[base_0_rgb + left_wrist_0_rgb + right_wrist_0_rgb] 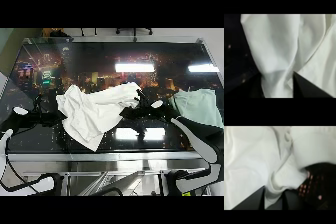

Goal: Fold the shirts.

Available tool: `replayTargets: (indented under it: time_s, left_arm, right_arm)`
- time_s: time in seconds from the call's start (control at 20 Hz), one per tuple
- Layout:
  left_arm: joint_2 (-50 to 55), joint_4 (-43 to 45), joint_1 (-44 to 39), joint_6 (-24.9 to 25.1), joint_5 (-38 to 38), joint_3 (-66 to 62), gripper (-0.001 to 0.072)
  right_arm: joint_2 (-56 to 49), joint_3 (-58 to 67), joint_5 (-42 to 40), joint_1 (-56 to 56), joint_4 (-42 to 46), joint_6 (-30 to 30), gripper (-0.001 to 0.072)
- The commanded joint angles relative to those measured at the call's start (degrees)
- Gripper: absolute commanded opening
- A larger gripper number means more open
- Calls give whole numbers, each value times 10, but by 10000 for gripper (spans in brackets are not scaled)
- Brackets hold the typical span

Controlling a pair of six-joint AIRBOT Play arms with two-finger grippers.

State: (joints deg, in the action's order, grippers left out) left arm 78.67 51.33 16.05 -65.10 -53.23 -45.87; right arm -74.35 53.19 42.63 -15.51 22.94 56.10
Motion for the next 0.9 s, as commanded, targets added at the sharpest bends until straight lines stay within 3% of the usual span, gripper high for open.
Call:
replayTargets:
  time_s: [0.0, 0.05, 0.1, 0.25, 0.4, 0.65, 0.85]
  left_arm:
    - [0, 0, -11, 1, 67, 2, 74]
    - [0, -3, -11, 1, 80, 1, 14]
    - [0, -5, -11, 1, 87, -3, 13]
    - [-20, -4, -2, 1, 61, -76, 9]
    - [-106, -4, 24, 1, 6, -227, 9]
    - [-222, -5, 40, -19, -8, -515, 9]
    - [-284, 20, 41, -27, -11, -628, 9]
  right_arm:
    - [-18, 0, -8, -2, -92, -69, 115]
    - [-17, 1, -7, -2, -112, -79, 59]
    - [-15, 8, 1, -2, -127, -84, 18]
    - [28, 69, 41, 25, -127, -83, 16]
    - [106, 219, 73, 114, -132, -78, 16]
    - [172, 538, 79, 262, -131, -12, 16]
    - [204, 650, 95, 302, -131, 29, 15]
